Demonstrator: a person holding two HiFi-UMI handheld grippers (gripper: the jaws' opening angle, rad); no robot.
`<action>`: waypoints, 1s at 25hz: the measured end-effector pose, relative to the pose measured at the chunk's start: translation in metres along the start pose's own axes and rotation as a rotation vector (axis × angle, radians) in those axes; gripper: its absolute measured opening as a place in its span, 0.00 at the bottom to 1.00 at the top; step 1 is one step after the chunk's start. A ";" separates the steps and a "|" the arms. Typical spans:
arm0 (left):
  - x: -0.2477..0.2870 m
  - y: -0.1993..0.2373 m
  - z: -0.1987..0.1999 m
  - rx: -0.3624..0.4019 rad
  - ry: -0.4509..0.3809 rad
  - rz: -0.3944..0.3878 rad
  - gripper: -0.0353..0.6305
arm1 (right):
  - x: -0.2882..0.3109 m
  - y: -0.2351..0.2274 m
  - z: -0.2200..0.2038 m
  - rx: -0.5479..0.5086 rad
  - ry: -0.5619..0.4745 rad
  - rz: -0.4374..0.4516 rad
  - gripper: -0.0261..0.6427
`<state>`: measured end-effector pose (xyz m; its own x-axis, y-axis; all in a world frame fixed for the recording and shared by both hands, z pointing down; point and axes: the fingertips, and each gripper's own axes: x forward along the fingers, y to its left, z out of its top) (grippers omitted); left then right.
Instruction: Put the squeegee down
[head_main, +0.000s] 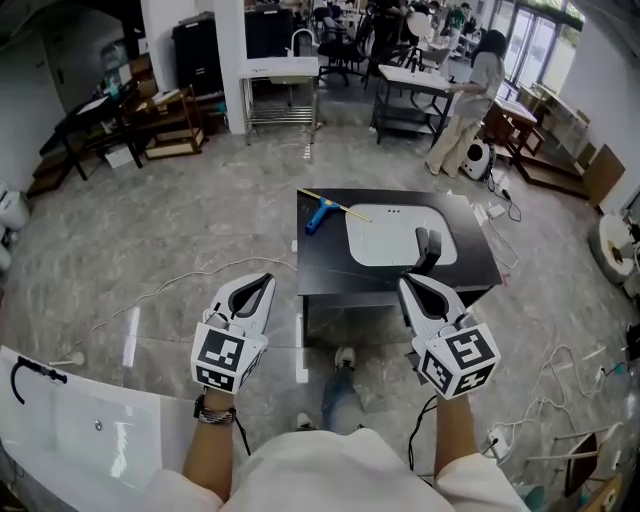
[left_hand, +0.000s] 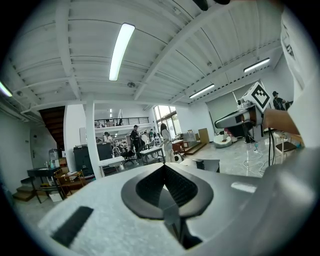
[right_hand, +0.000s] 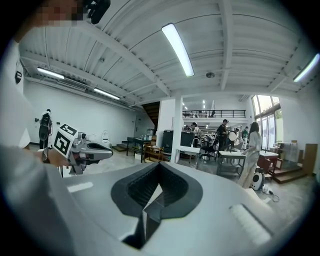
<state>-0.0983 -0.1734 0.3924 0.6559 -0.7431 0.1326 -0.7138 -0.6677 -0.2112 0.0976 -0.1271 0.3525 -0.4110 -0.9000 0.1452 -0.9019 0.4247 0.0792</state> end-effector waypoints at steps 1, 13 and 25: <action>-0.003 0.000 -0.001 0.001 0.001 0.001 0.05 | -0.001 0.001 0.000 -0.004 0.001 -0.005 0.05; -0.012 -0.007 0.011 0.037 -0.004 -0.025 0.05 | -0.002 0.021 -0.006 -0.014 0.025 -0.002 0.05; -0.005 -0.005 0.003 0.033 0.016 -0.042 0.05 | 0.005 0.017 -0.013 -0.010 0.044 -0.013 0.05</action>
<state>-0.0972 -0.1662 0.3898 0.6805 -0.7156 0.1575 -0.6775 -0.6964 -0.2367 0.0815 -0.1230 0.3671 -0.3928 -0.9003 0.1877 -0.9056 0.4142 0.0916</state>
